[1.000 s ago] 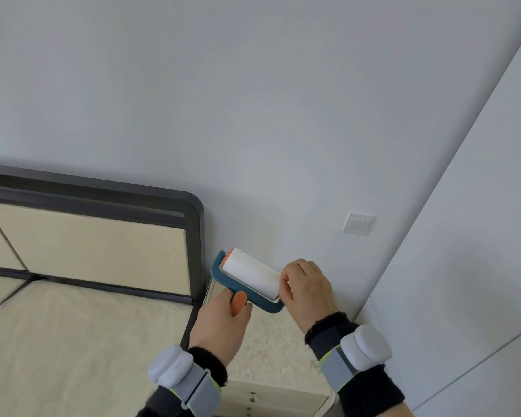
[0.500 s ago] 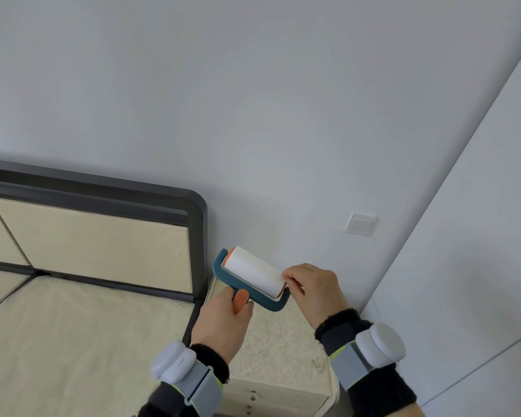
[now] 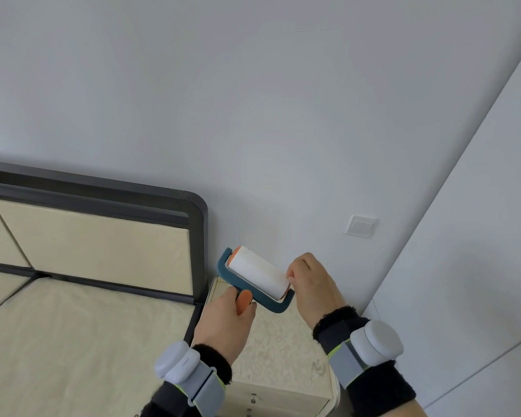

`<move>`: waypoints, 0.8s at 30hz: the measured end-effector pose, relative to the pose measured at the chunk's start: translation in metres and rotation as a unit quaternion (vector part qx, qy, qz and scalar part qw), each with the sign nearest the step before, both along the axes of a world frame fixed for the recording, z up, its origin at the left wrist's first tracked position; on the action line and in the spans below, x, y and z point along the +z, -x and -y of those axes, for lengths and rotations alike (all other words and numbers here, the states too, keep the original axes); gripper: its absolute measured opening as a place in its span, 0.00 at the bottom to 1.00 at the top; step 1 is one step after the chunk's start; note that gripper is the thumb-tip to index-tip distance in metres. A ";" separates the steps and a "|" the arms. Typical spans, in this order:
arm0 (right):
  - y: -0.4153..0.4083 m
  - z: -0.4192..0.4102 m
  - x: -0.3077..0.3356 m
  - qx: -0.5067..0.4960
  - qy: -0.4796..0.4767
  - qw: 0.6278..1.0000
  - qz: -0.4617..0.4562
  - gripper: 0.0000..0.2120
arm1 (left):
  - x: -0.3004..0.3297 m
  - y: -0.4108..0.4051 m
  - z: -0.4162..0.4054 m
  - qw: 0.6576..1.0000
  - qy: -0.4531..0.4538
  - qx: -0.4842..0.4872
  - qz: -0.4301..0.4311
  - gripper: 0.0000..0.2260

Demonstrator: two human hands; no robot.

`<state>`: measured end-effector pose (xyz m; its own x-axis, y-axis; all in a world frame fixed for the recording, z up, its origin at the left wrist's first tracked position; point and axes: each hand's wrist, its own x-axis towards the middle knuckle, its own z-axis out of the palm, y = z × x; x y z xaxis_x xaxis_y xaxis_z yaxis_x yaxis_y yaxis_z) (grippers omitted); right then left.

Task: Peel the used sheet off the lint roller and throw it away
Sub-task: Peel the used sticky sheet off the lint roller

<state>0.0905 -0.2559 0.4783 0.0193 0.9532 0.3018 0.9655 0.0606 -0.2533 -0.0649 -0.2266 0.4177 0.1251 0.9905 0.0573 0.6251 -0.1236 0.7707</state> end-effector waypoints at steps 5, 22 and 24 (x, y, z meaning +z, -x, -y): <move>0.005 -0.001 -0.001 -0.013 0.012 0.999 -0.032 0.10 | 0.003 0.000 -0.001 1.000 -0.007 0.002 0.001 0.11; 0.005 0.003 0.012 -0.071 -0.031 0.971 -0.225 0.05 | -0.005 -0.001 0.002 1.000 0.012 -0.009 -0.003 0.10; 0.006 0.003 0.011 -0.068 -0.043 0.971 -0.226 0.09 | -0.004 -0.001 0.002 1.000 0.013 -0.009 -0.006 0.10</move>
